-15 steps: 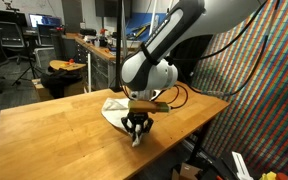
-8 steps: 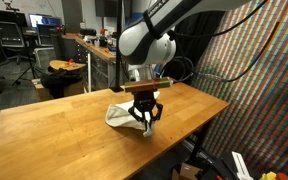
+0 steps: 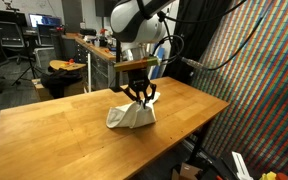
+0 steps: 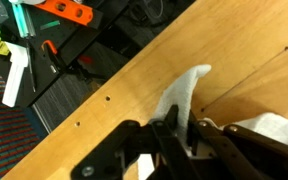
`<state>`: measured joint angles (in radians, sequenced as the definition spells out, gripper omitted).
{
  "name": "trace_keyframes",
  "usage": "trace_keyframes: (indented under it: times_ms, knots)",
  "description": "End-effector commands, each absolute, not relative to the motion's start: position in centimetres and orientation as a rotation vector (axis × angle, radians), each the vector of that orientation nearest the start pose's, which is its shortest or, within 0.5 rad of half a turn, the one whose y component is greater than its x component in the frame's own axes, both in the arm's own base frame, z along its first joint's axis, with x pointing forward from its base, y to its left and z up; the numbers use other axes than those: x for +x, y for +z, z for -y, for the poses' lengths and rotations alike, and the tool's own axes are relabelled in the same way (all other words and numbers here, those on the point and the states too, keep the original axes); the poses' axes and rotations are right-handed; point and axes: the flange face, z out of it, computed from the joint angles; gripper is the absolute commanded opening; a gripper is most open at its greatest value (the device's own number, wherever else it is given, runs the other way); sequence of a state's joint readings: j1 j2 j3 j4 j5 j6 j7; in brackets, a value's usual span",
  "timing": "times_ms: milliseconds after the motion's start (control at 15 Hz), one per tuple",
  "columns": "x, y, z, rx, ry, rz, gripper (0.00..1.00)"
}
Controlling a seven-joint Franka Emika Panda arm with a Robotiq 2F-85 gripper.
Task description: Fold the towel into a triangle twice
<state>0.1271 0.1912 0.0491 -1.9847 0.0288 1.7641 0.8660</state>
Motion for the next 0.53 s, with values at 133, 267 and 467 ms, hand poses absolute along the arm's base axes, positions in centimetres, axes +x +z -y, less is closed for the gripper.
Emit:
trace_keyframes:
  times_ms: [133,267,467]
  knots:
    - [59.7,34.8,-4.7,-2.956,0.336,-1.365,0.02]
    - [61.8,35.4,-2.7,-2.918,0.228,-1.425,0.02]
    - [64.3,36.5,-0.1,-2.864,0.089,-1.499,0.02]
